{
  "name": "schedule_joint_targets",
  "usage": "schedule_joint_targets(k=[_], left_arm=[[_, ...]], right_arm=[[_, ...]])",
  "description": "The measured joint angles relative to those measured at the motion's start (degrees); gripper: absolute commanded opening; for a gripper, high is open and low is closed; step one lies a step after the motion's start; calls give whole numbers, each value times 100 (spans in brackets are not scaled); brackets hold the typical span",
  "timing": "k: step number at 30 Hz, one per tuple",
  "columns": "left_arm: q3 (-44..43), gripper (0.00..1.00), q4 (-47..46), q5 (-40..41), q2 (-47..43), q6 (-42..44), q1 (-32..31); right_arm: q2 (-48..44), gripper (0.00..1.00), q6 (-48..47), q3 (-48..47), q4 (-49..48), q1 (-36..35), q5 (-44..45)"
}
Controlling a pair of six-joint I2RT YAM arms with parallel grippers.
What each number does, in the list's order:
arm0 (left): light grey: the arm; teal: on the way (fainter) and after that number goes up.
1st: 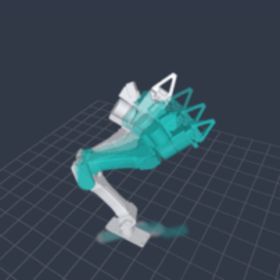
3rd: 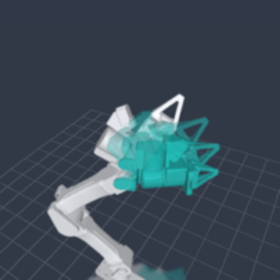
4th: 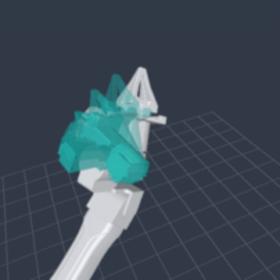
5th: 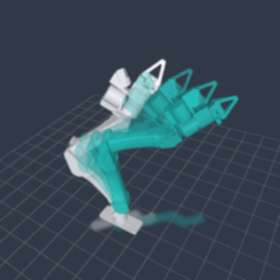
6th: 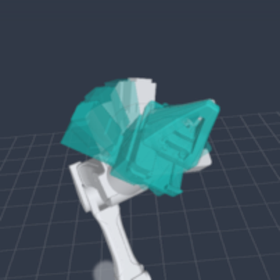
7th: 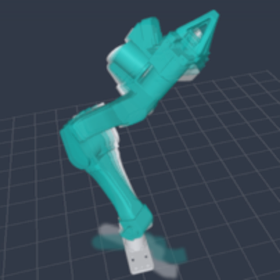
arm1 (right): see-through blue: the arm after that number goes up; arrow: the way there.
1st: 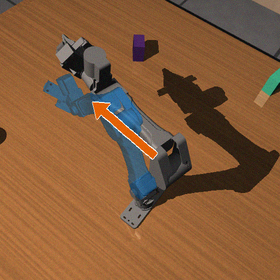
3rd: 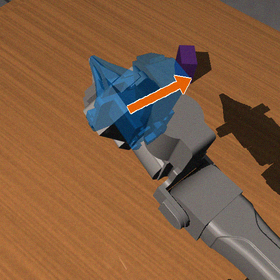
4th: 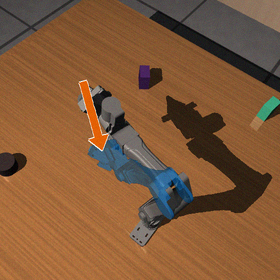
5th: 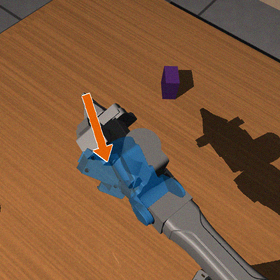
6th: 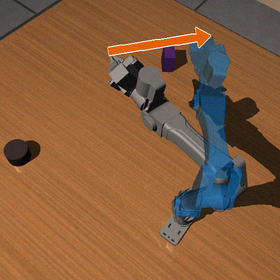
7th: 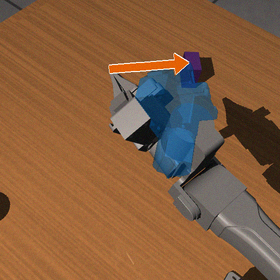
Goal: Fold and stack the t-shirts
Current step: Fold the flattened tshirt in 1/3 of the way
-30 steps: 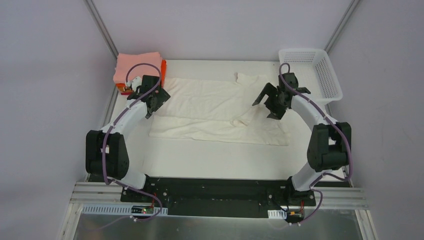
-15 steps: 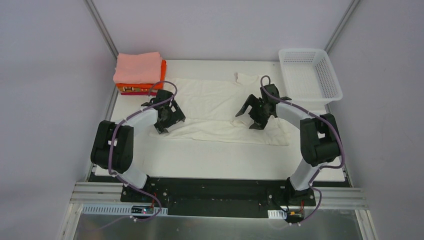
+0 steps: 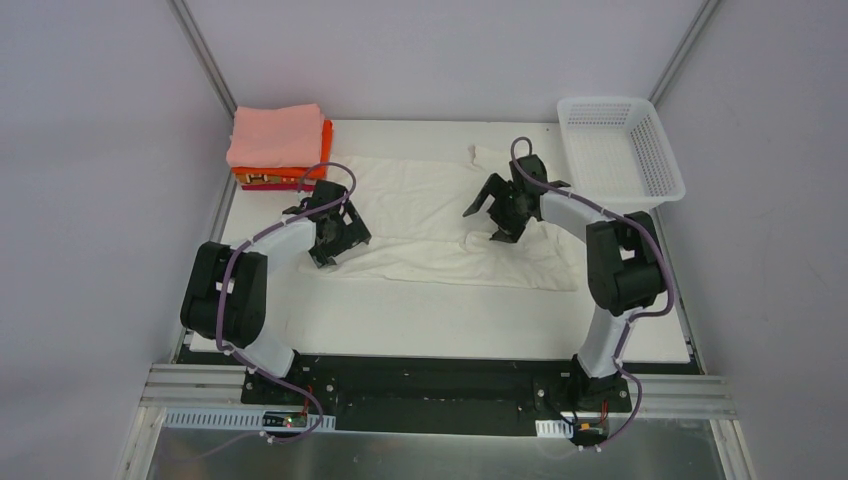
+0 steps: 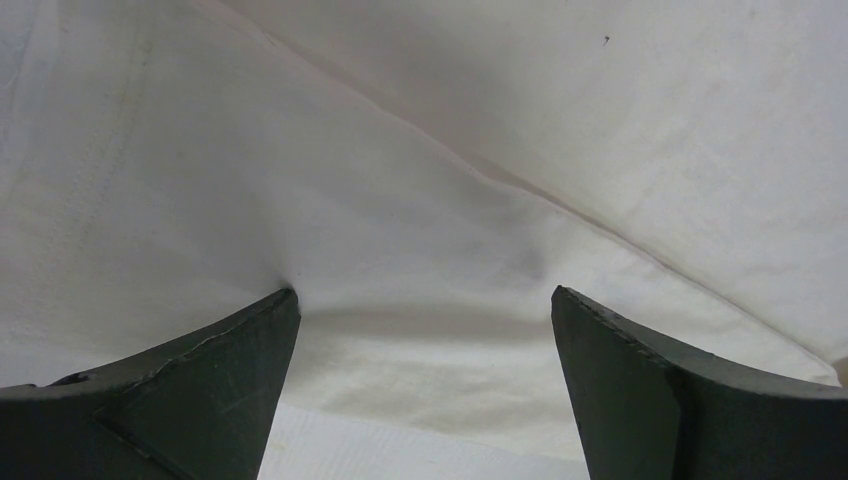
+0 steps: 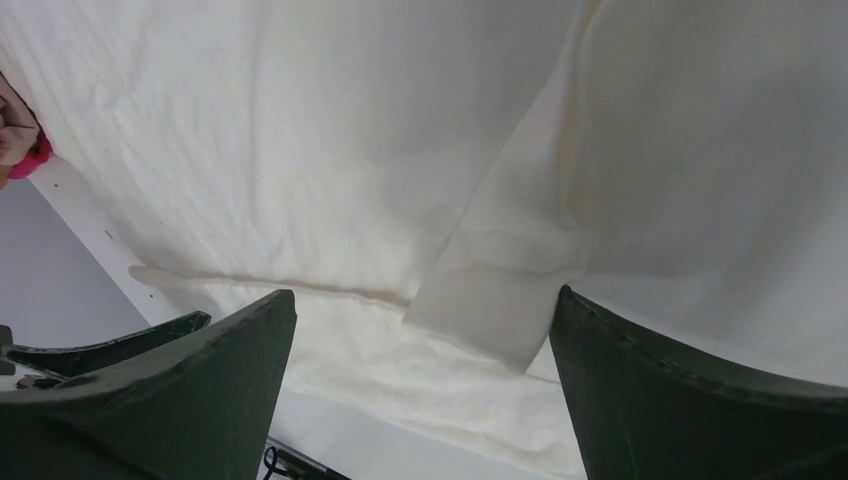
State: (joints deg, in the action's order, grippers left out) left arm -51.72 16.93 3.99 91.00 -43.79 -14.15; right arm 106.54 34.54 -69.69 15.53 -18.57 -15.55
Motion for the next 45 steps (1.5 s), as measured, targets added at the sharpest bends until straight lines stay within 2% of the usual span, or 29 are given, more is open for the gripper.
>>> schedule_joint_targets(k=[8,16,23,26,31,34,42,45], left_arm=[[68,99,-105,107,-50,92,0],[179,99,-177,118,-155,133,44],[214,99,-120,116,-249,149,74],[269,99,-48,116,-369,153,74],[269,99,20,116,-640,166,74],[229,99,11,116,-658,177,76],[-22,99,-170,227,70,245,76],[37,99,-247,256,44,240,92]], right_arm=[[354,100,-2,-549,-144,-9,144],[1213,99,15,-1768,-310,-157,157],[1062,100,-17,-2295,-157,-374,647],[531,100,-81,-1836,55,-354,1207],[-929,100,-101,-214,428,-50,1836],[-1493,100,-122,533,584,212,1963],[-1244,100,-177,994,704,415,1893],[-1228,99,-175,1204,680,433,1812]])
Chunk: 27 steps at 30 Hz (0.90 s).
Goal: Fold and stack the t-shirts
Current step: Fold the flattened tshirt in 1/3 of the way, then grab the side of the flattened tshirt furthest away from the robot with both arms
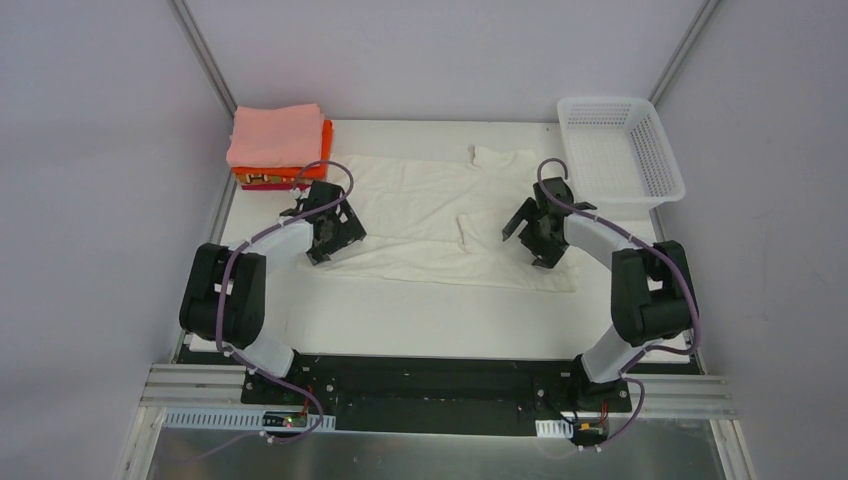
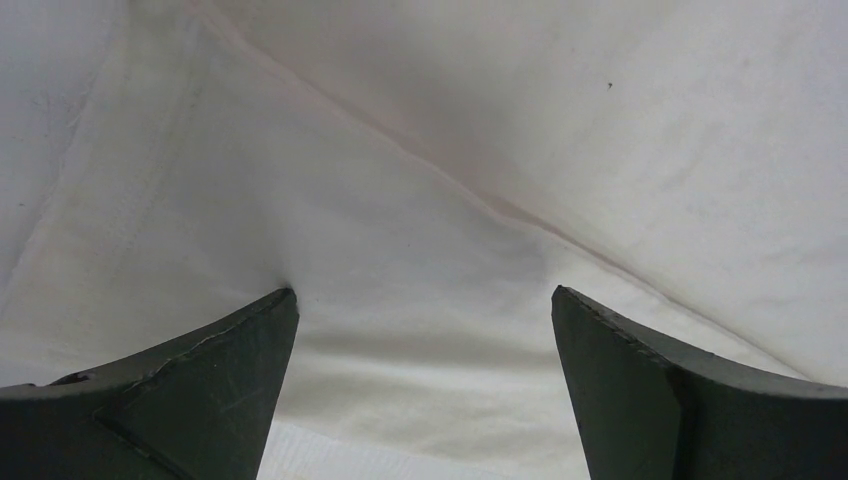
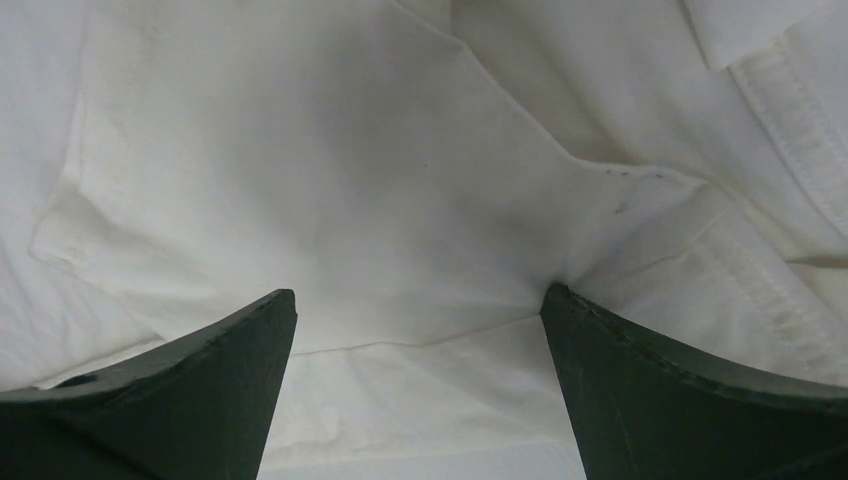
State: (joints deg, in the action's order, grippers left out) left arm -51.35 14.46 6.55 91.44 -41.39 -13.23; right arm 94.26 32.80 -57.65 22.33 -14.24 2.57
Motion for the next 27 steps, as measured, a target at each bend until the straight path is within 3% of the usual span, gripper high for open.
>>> schedule_joint_targets(k=[9,14,21,27], left_arm=[[1364,99,-450,-70,-1338,-599,22],[2365,99,37,-155,-2896,-1287,22],[3069,99,1202,-157,-4881,-2098,20],[3158,99,1851,-107,-5589,-2256,22]], right_arm=[[-914,100,46,1073,-326,28,-92],[-1985,100,205,1969,-249,28,-243],[-3257,99,356,2758,162,28,-549],[-3407,99,328,2789,363,28,-726]])
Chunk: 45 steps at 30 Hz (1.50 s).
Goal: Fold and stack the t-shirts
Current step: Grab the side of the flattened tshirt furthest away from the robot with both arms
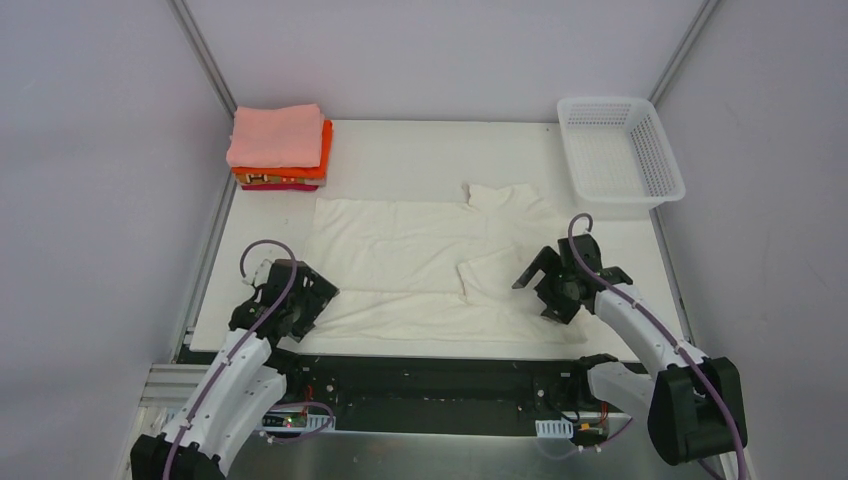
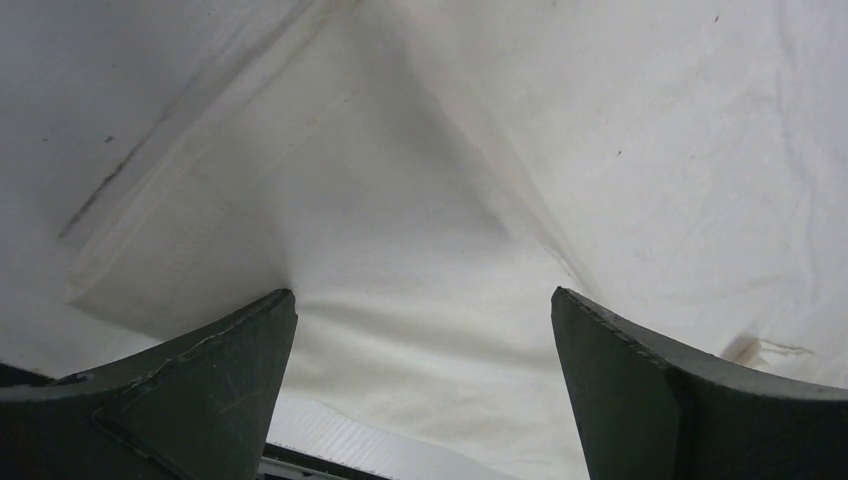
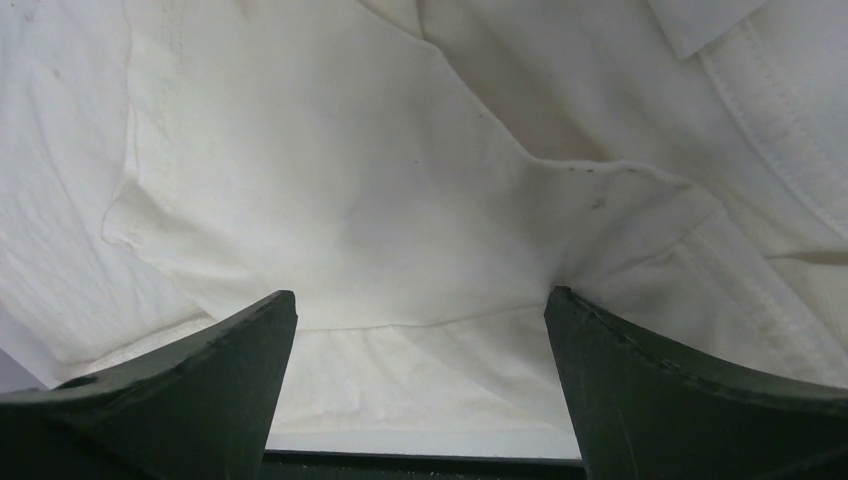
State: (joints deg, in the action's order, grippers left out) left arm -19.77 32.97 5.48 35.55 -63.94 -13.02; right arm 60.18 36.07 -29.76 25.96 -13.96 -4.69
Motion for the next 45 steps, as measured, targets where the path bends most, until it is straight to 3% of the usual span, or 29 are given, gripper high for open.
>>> schedule_joint_targets(k=[5,10,15,20,26,31,38,45], left_arm=[[-822,99,560,343,446,468,0],[-2601,99,487,798,1692,1318,2],[-4194,99,-4,686,3545,2387,260],[-5348,99,-284,-133,5342,3595,798],[-6161,99,-474,-907,6699,5246,1023],[-6725,95,-577,-1464,7469,5628,1309],[-6953,89,-608,-1539,8231,5425,1744],[-7110,81,-671,-1589,8467,5025,1834]], right_arm=[[35,100,-238,-605,588,0,74],[741,99,-1071,-2358,844,0,57],[2428,99,-3051,-4791,859,11,-581],[4581,99,-5340,-7296,1729,9,-1093],[6848,99,-6767,-9586,2712,50,-1060],[7464,99,-6763,-9689,2653,103,-1080],[7503,99,-5652,-9359,1604,168,-949],[8032,99,-4839,-9790,1228,352,-973]])
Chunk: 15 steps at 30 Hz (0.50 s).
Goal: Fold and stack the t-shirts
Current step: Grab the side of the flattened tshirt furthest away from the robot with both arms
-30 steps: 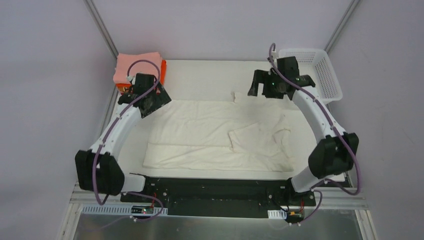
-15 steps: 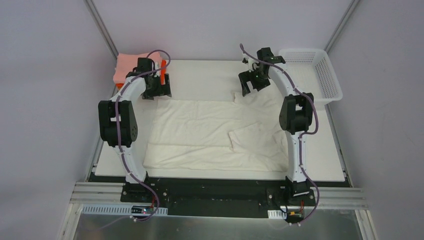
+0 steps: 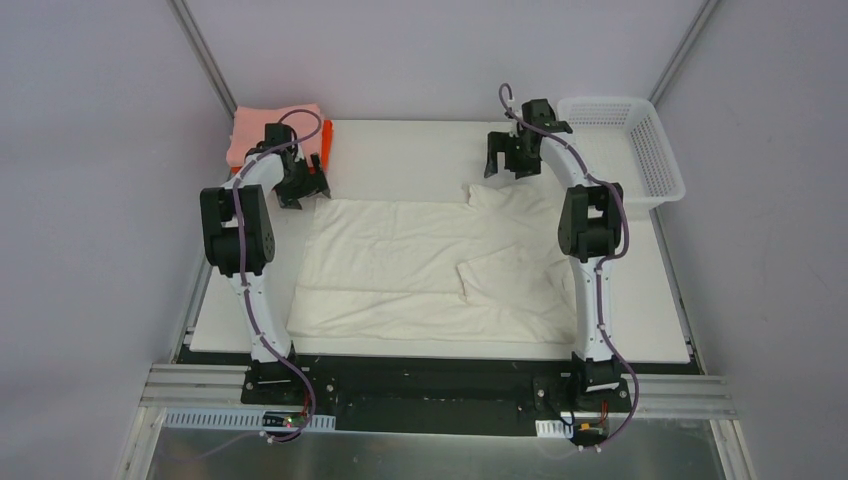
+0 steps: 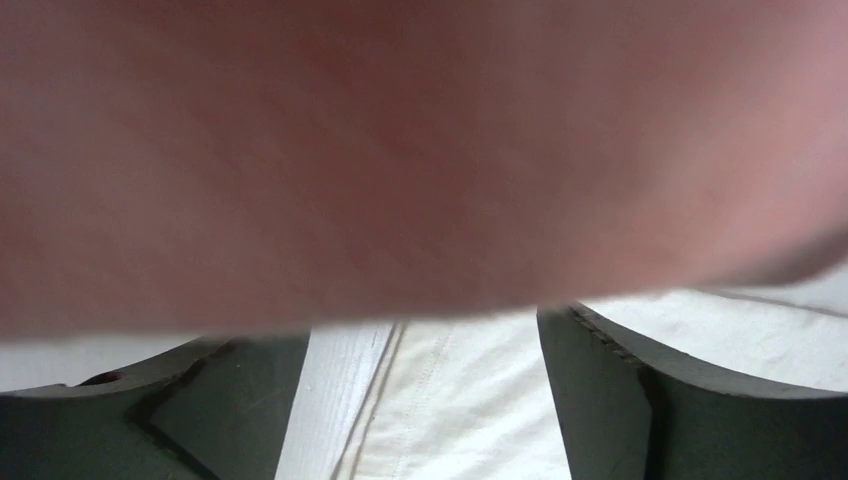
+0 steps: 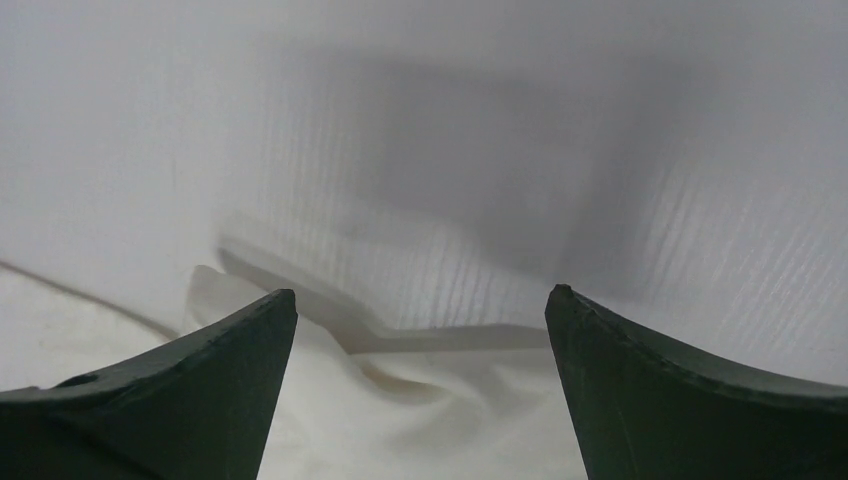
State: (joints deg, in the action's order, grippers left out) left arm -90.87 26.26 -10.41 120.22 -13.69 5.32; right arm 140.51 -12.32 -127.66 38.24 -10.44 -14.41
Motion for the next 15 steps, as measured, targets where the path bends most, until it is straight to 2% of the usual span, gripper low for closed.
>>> schedule_joint_targets(k=[5,9,15], left_arm=[[-127,71,-66,-9,138,-166,81],[-144,59,-98,-133,155,-254,111],[-98,25,-98,-367,186,-361,114]], right_arm=[[179,99,162,-9,11,111,2],[181,93,247,-28,109,160,-28],[181,78,278,-37,323,184,-227]])
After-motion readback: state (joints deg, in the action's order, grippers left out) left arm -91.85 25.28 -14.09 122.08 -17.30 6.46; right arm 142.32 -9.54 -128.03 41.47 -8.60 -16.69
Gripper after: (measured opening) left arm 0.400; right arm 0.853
